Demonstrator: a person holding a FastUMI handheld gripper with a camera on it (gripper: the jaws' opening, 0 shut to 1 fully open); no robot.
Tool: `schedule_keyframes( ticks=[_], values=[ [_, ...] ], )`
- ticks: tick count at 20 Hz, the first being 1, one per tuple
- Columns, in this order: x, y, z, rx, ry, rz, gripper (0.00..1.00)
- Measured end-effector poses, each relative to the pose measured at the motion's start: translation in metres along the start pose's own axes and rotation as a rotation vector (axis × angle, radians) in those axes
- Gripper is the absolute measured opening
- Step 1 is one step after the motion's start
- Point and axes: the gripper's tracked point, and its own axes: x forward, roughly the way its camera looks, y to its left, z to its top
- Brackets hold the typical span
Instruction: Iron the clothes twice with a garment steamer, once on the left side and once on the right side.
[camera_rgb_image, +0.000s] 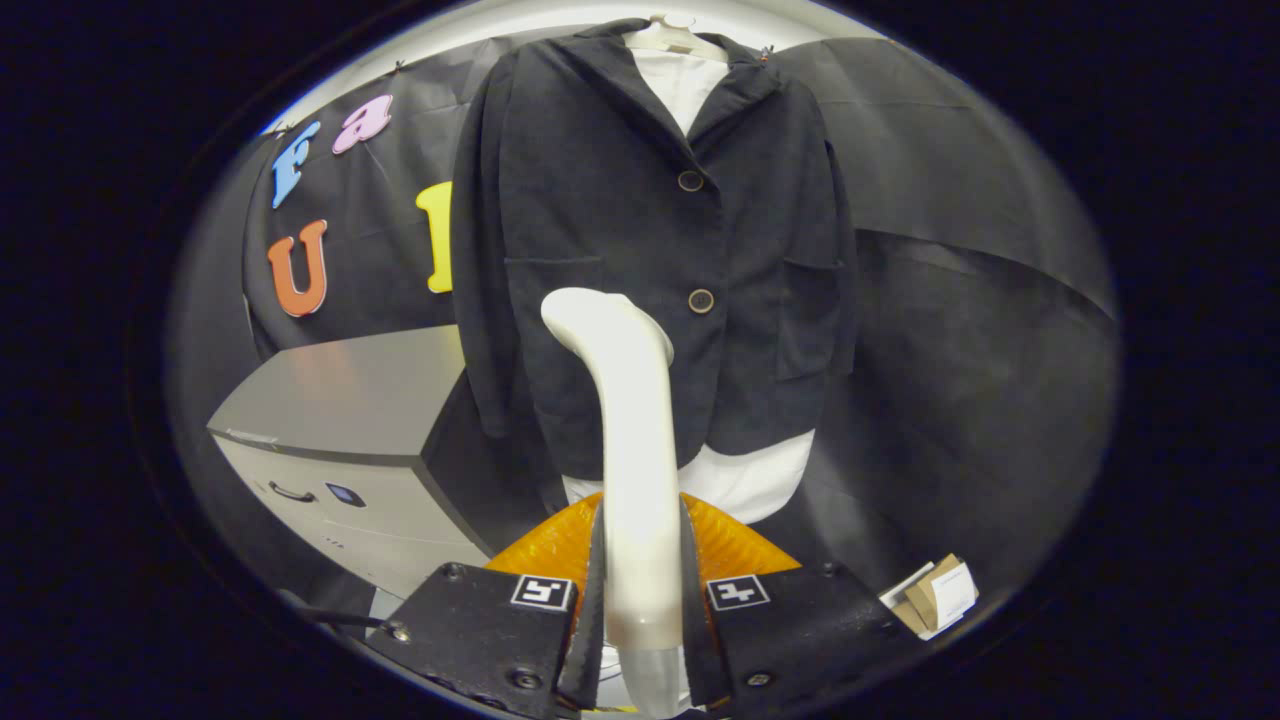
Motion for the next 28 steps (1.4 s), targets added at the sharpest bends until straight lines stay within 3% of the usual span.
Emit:
schedule_keyframes(
  ticks=[13,19,22,28],
  values=[
    [0.026,-0.002,-0.072,0.024,0.135,-0.050,0.36],
    [0.033,-0.005,-0.087,0.065,0.152,-0.020,0.36],
    [0.026,-0.029,-0.079,0.103,0.142,0.013,0.36],
    [0.008,-0.140,-0.026,0.195,0.063,0.059,0.36]
  ],
)
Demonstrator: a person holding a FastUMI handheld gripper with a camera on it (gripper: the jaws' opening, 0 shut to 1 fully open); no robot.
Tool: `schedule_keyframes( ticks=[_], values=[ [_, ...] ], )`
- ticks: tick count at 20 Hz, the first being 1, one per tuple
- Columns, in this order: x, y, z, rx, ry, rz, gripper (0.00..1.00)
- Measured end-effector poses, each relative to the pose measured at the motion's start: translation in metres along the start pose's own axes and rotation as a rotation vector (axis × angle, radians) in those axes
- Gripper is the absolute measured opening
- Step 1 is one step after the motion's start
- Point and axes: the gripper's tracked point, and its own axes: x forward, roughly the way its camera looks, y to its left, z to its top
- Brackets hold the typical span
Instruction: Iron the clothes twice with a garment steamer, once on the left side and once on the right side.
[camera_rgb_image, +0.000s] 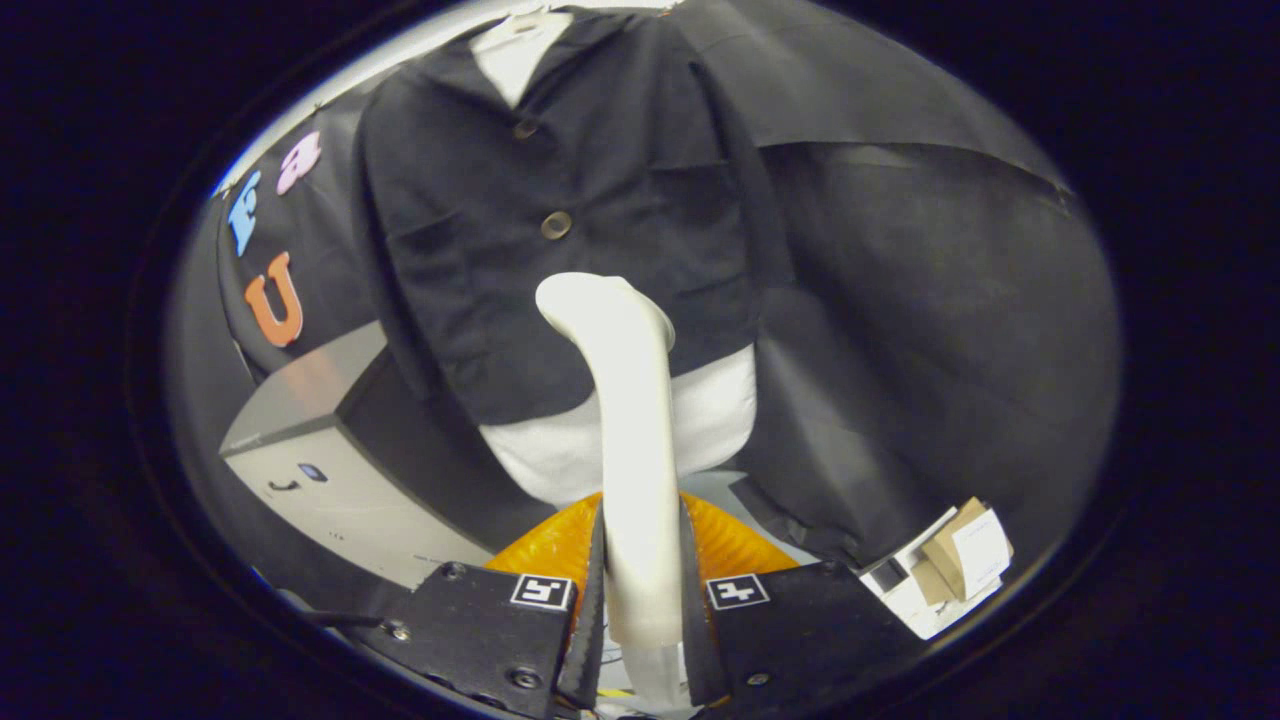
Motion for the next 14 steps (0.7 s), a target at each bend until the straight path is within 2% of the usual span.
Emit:
schedule_keyframes(
  ticks=[5,9,14],
  values=[
    [-0.019,-0.076,0.088,0.056,-0.117,0.018,0.36],
    [-0.025,-0.099,0.165,0.107,-0.210,0.079,0.36],
    [-0.043,-0.090,0.257,0.139,-0.345,0.154,0.36]
  ],
)
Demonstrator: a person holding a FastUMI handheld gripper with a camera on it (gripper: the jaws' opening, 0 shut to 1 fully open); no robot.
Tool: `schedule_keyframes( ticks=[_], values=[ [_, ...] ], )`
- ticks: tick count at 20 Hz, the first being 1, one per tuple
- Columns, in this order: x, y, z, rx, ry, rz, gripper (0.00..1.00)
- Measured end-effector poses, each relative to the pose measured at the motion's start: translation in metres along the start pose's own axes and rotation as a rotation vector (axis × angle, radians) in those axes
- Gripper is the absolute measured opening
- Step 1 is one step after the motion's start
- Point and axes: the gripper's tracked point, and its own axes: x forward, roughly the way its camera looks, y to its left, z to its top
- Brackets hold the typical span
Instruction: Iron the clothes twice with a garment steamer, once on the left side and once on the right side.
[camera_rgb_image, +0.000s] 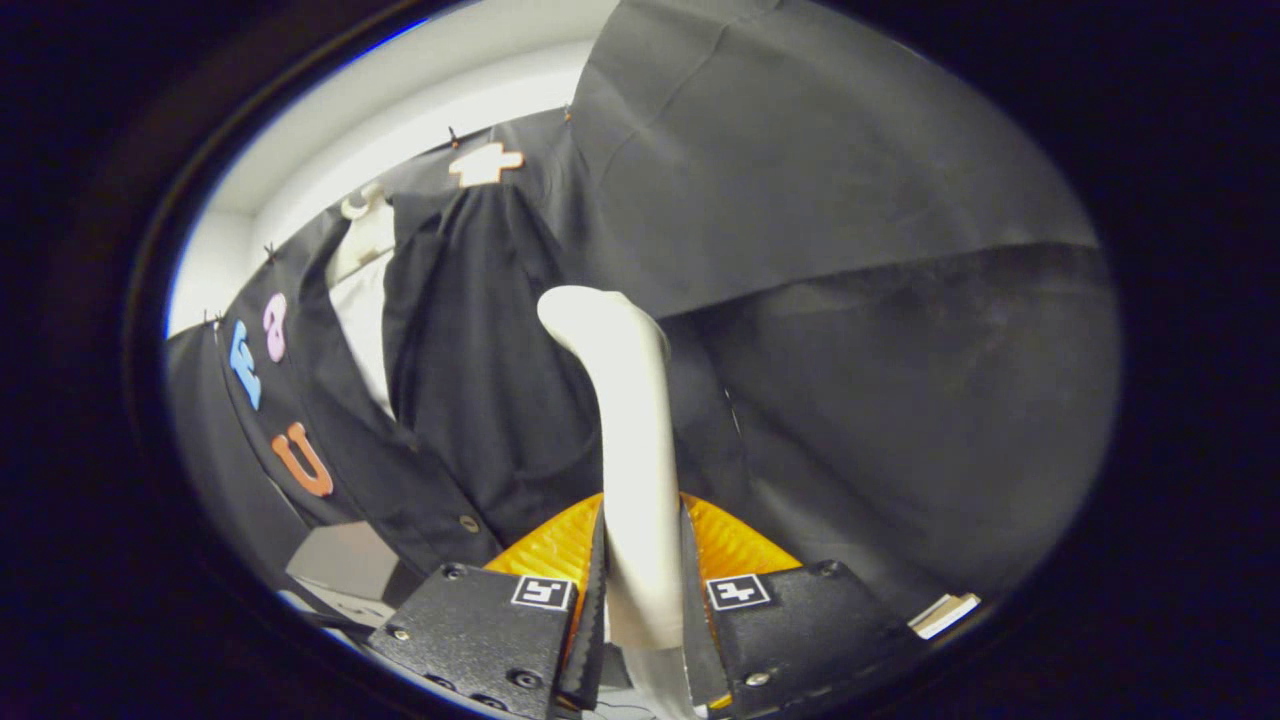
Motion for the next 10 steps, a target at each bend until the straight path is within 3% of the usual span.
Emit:
schedule_keyframes(
  ticks=[5,10],
  values=[
    [-0.004,0.050,0.081,-0.037,-0.153,0.058,0.36],
    [0.006,0.111,0.105,-0.137,-0.221,0.084,0.35]
  ],
)
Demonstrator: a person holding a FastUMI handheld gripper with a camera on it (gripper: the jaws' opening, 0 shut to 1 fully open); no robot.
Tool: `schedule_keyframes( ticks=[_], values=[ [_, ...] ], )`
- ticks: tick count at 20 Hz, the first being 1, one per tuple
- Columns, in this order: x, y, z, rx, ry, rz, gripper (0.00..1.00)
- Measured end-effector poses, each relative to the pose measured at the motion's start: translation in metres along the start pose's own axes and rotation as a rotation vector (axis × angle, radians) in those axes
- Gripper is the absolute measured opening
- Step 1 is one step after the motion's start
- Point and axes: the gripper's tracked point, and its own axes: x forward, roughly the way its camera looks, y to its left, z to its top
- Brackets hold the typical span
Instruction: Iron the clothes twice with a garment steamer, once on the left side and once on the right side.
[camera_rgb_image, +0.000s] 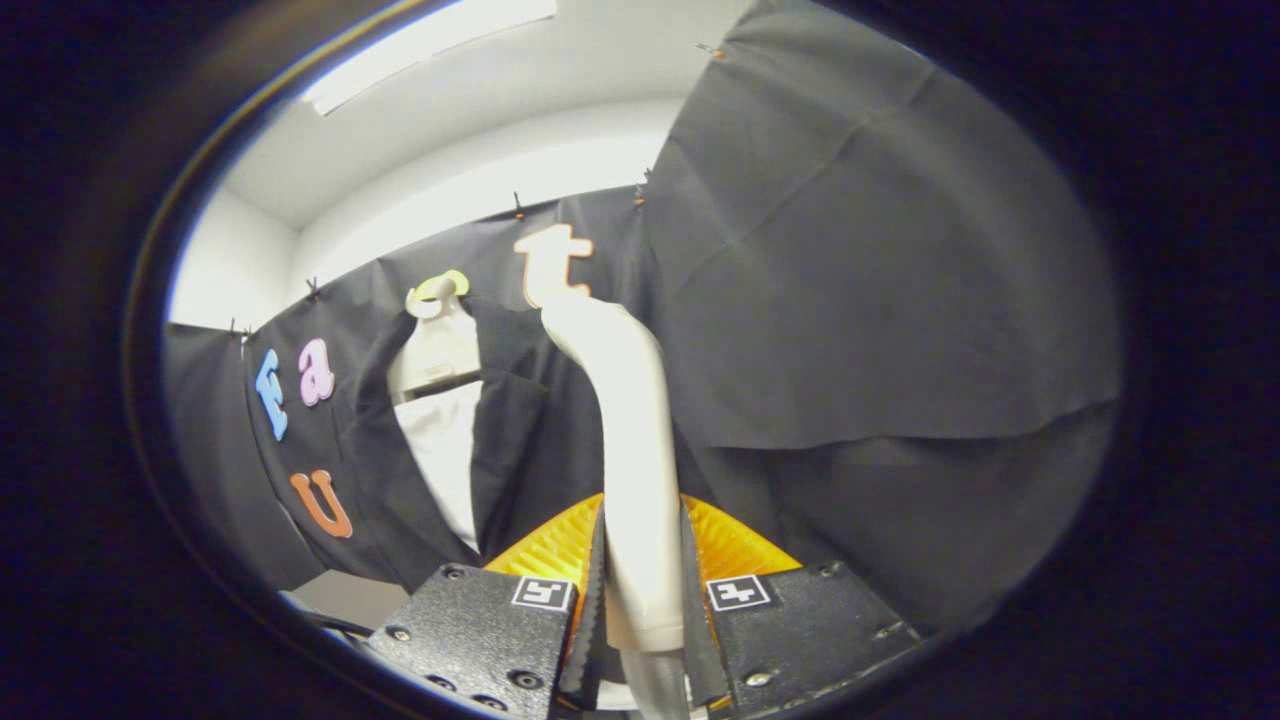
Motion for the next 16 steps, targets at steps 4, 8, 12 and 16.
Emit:
schedule_keyframes(
  ticks=[4,8,12,16],
  values=[
    [0.021,0.022,-0.011,-0.081,0.008,-0.048,0.36],
    [0.024,0.019,-0.030,-0.141,0.017,-0.112,0.36],
    [0.016,0.014,-0.049,-0.160,0.044,-0.140,0.36],
    [0.007,0.004,-0.073,-0.192,0.071,-0.168,0.36]
  ],
)
